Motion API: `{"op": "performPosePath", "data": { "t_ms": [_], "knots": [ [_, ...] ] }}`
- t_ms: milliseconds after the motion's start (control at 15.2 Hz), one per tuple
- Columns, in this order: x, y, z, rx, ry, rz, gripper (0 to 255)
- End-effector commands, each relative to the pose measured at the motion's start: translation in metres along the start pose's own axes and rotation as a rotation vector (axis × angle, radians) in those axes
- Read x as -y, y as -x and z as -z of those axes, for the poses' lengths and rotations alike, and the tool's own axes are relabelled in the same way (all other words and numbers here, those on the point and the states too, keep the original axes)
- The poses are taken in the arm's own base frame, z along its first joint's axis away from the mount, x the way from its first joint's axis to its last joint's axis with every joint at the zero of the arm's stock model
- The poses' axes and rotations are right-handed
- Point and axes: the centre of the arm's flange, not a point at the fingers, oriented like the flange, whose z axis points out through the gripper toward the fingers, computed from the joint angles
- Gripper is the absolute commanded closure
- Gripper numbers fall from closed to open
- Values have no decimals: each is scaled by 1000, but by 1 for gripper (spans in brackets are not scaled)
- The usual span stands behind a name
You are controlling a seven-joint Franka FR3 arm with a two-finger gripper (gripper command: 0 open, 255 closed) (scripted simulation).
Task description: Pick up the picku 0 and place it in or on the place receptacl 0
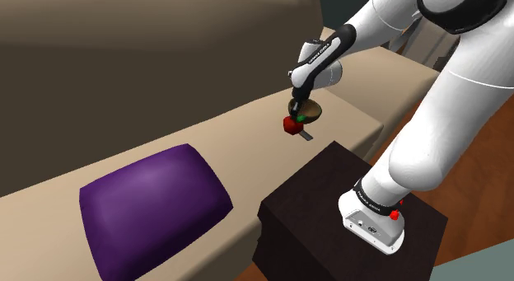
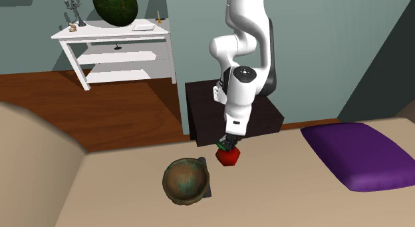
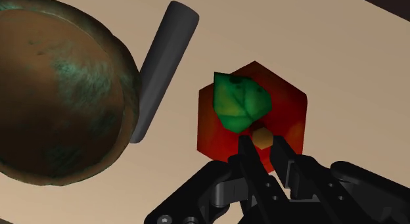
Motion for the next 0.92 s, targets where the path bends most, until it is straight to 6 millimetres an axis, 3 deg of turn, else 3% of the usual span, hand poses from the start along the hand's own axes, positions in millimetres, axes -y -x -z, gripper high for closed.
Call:
{"op": "performPosePath", "data": {
  "t_ms": [0, 858],
  "knots": [
    [-1, 0, 11, 0, 0, 0, 255],
    [-3, 2, 79, 0, 0, 0, 255]
  ]
}}
